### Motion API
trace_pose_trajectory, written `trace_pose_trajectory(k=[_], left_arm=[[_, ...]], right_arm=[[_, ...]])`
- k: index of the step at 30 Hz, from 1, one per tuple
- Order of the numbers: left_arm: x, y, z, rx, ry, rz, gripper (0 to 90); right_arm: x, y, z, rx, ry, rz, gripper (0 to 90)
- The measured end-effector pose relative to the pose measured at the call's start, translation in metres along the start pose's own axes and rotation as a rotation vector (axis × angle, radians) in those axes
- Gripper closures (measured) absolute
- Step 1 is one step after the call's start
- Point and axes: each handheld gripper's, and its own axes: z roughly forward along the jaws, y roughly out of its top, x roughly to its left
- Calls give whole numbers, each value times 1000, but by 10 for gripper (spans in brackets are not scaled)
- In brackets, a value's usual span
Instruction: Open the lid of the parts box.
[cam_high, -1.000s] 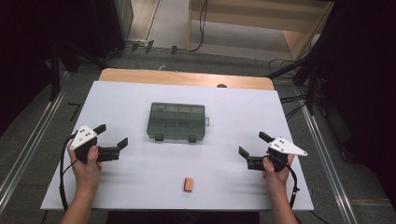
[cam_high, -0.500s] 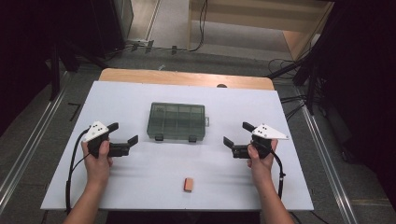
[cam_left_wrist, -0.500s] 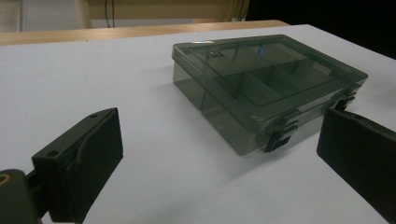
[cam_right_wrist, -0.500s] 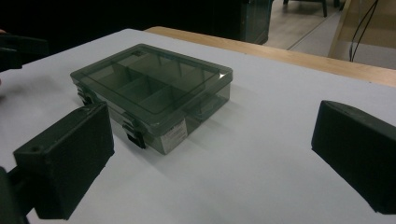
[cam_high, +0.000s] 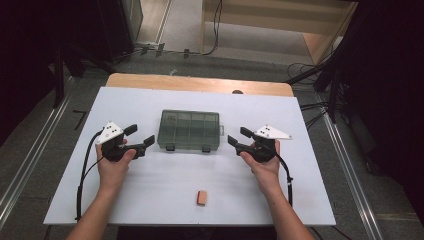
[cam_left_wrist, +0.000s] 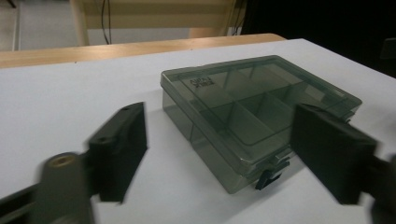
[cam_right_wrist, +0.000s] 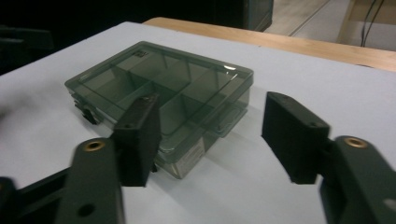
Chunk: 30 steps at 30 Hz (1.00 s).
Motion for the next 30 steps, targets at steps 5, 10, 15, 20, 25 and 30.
trace_pose_trajectory(k=[5, 10, 15, 20, 25, 30], left_arm=[[2, 3, 9, 12, -31, -13, 597], [5, 9, 18, 62, -45, -37, 793], [10, 6, 23, 92, -79, -55, 899], [14, 0, 27, 169, -90, -50, 900], [17, -4, 28, 217, -102, -40, 900], [16, -9, 31, 253, -115, -27, 900]], right_arm=[[3, 7, 11, 42, 27, -19, 695], [-4, 7, 16, 79, 58, -6, 821], [-8, 4, 18, 135, 85, -8, 881], [-7, 2, 18, 161, 107, -28, 887], [-5, 0, 18, 192, 126, -50, 888], [3, -8, 25, 247, 132, -97, 887]])
